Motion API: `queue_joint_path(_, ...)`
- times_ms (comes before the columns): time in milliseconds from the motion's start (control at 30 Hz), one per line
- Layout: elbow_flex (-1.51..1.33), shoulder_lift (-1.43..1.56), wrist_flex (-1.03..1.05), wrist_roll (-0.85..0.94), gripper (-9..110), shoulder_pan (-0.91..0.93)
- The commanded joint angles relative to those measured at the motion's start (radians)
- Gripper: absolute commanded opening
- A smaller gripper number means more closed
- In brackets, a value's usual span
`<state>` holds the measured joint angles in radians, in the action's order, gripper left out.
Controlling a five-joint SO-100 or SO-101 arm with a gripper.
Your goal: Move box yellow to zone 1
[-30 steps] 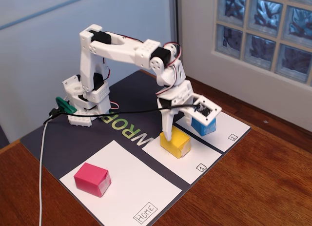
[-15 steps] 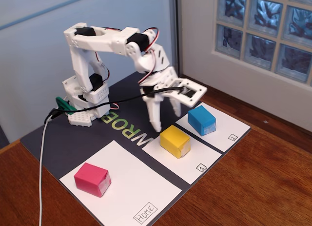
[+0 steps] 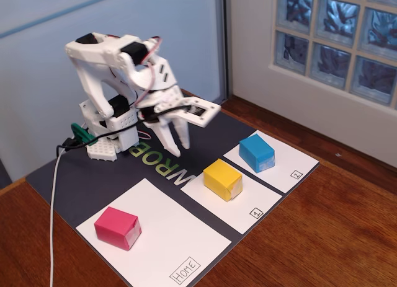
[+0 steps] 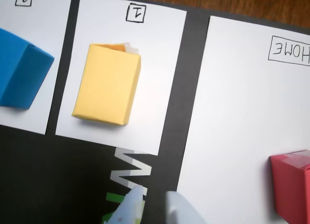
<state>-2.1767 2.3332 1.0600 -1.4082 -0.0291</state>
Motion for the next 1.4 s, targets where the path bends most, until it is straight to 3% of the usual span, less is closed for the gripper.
queue_joint_path(0,-0.083,0.158,-0.003,0.035,-1,0.020)
queue_joint_path(433,-0.411,0.675,0.147,-0.060,-1,0.054)
queue_joint_path(667,-0.518,0.877,0.350,-0.054,-1,0.081)
queue_joint_path(1367,-0.784,1.003,0.400,-0.054,0,0.114)
